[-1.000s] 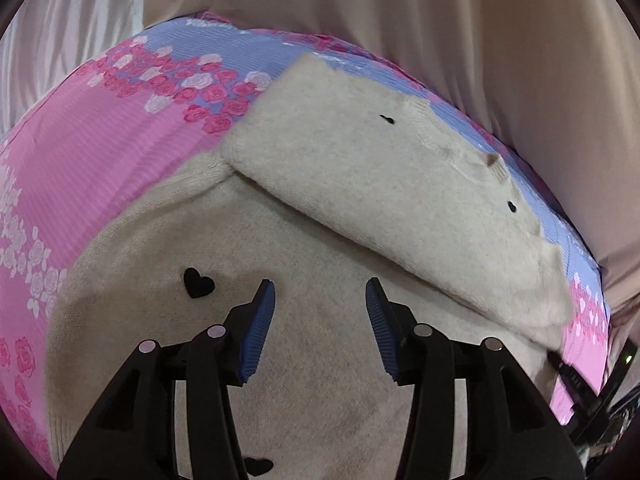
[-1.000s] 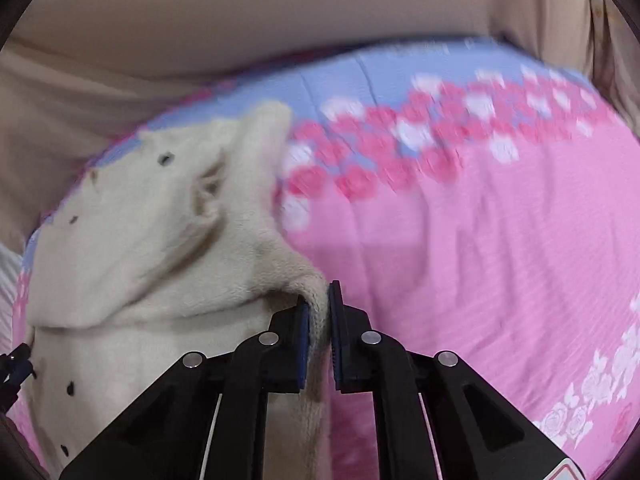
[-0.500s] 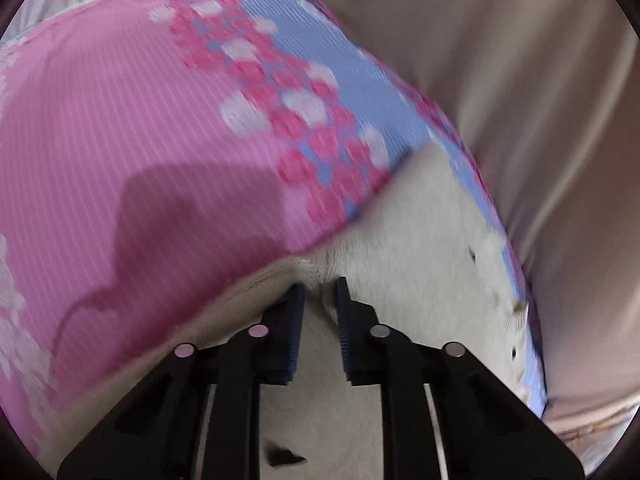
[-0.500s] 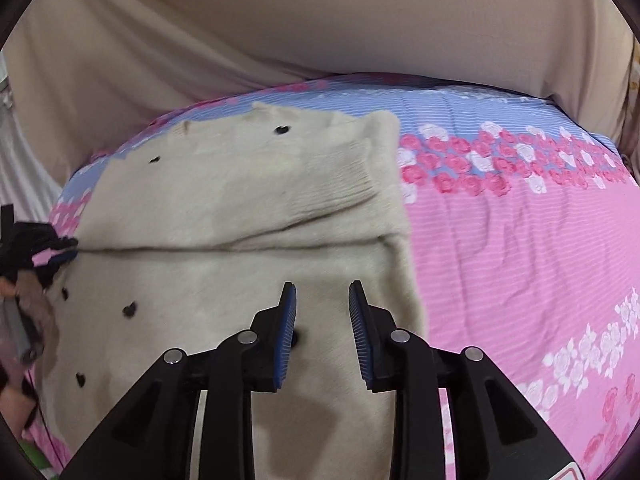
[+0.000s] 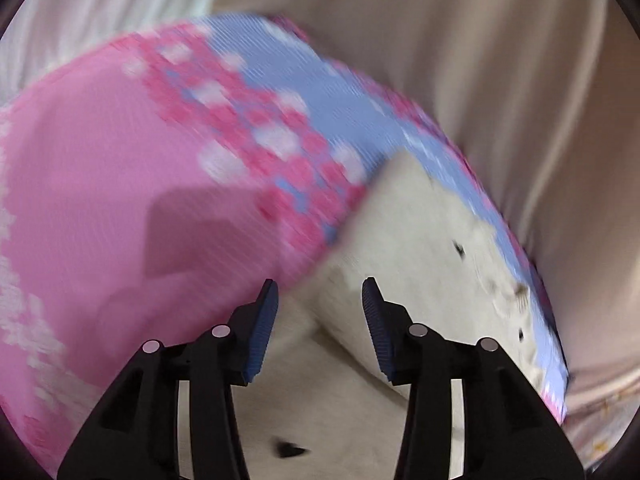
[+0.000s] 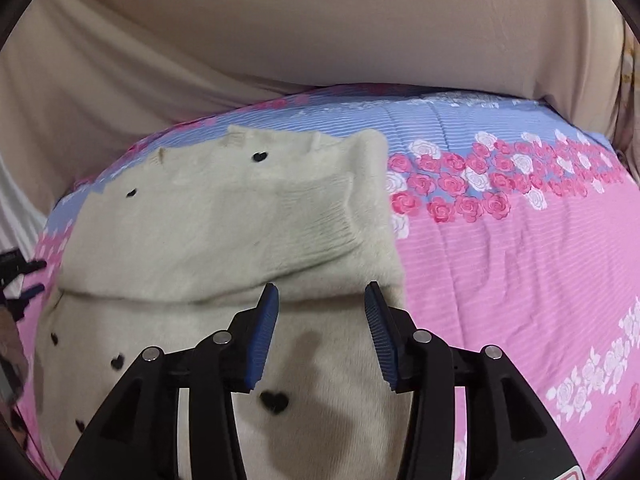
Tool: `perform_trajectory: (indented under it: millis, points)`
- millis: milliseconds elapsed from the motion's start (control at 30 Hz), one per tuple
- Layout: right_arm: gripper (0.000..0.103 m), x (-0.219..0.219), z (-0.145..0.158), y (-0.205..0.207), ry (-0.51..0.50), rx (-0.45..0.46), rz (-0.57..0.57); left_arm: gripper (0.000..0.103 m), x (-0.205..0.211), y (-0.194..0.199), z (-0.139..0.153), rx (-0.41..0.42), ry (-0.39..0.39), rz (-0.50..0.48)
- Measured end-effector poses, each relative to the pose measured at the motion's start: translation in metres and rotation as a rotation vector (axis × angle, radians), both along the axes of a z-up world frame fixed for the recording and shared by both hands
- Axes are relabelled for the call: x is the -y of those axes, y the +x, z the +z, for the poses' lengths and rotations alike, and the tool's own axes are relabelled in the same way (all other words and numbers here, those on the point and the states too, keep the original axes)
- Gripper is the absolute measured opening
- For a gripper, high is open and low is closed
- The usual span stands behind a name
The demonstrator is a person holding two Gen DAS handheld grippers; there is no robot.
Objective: Fold small clothes
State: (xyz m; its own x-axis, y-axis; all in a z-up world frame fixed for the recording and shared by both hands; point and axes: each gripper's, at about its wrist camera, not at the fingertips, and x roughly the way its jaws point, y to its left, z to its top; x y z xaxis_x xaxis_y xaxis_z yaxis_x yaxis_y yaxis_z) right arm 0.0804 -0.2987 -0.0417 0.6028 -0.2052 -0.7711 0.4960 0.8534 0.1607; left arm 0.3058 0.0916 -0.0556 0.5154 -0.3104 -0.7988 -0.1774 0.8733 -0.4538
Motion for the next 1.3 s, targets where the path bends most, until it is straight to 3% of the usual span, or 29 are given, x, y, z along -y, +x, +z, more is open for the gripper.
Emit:
perform_trajectory:
  millis: [67,133,167,200,233,333,433,533,600,700,767,800,867,967,1033,1067,1167,1233,1300]
  points:
    - [0.049,0.015,-0.005,0.006,0.039,0.013,-0.038,0.037,0.017,0.006,-0.013,-0.029,0.003,-0.022]
    - [0.050,0.026,-0.012,0.015,0.054,0.014,-0.055,0.028,0.023,0.008,-0.014,0.009,0.096,-0.001]
    - [0.044,0.028,-0.016,0.022,0.044,-0.003,-0.037,0.019,0.021,0.011,-0.017,0.005,0.122,0.012]
    - [0.015,0.030,-0.022,0.031,0.008,-0.042,-0.023,0.018,0.017,0.016,-0.020,0.004,0.126,0.026]
    - [0.003,0.033,-0.028,0.035,-0.015,-0.076,-0.022,0.018,0.014,0.018,-0.020,0.009,0.131,0.029]
    - [0.000,0.046,-0.032,0.028,0.036,-0.044,-0.038,0.020,0.013,0.023,-0.021,0.016,0.214,0.018]
    - [0.005,0.041,-0.015,0.020,0.012,-0.012,-0.058,0.018,0.010,0.024,-0.008,0.009,0.188,0.035]
    - [0.007,0.036,0.007,0.029,-0.004,0.045,-0.006,0.017,0.020,0.020,0.024,0.117,0.207,0.015]
    - [0.007,0.036,0.012,0.048,-0.031,0.043,0.040,0.019,0.037,0.032,0.031,0.134,0.220,-0.024]
    - [0.007,0.047,0.000,0.084,-0.079,-0.012,0.060,0.021,0.059,0.068,0.016,0.084,0.232,-0.075]
    - [0.007,0.066,-0.028,0.099,-0.097,-0.123,0.013,0.021,0.062,0.092,-0.009,0.025,0.311,-0.057]
    - [0.001,0.074,-0.036,0.099,-0.088,-0.123,0.004,0.022,0.059,0.095,-0.016,0.014,0.337,-0.044]
    - [0.003,0.072,-0.025,0.091,-0.116,-0.113,-0.018,0.025,0.047,0.095,-0.016,0.016,0.319,-0.018]
    - [0.007,0.053,-0.008,0.070,-0.115,-0.041,0.015,0.024,0.034,0.073,0.001,0.070,0.310,-0.017]
    - [0.010,0.042,-0.019,0.060,-0.131,-0.106,0.032,0.025,0.028,0.053,0.008,0.096,0.353,-0.042]
    - [0.010,0.042,-0.027,0.054,-0.114,-0.131,0.025,0.026,0.024,0.045,0.008,0.094,0.363,-0.055]
    - [0.011,0.038,-0.012,0.015,-0.057,-0.070,-0.004,0.028,-0.001,0.010,0.003,0.051,0.344,-0.078]
    - [0.020,0.028,0.001,-0.018,-0.032,-0.028,0.002,0.033,-0.022,-0.019,0.002,0.035,0.339,-0.084]
    - [0.044,0.015,0.006,-0.048,-0.029,-0.025,0.003,0.041,-0.044,-0.050,-0.002,0.020,0.328,-0.087]
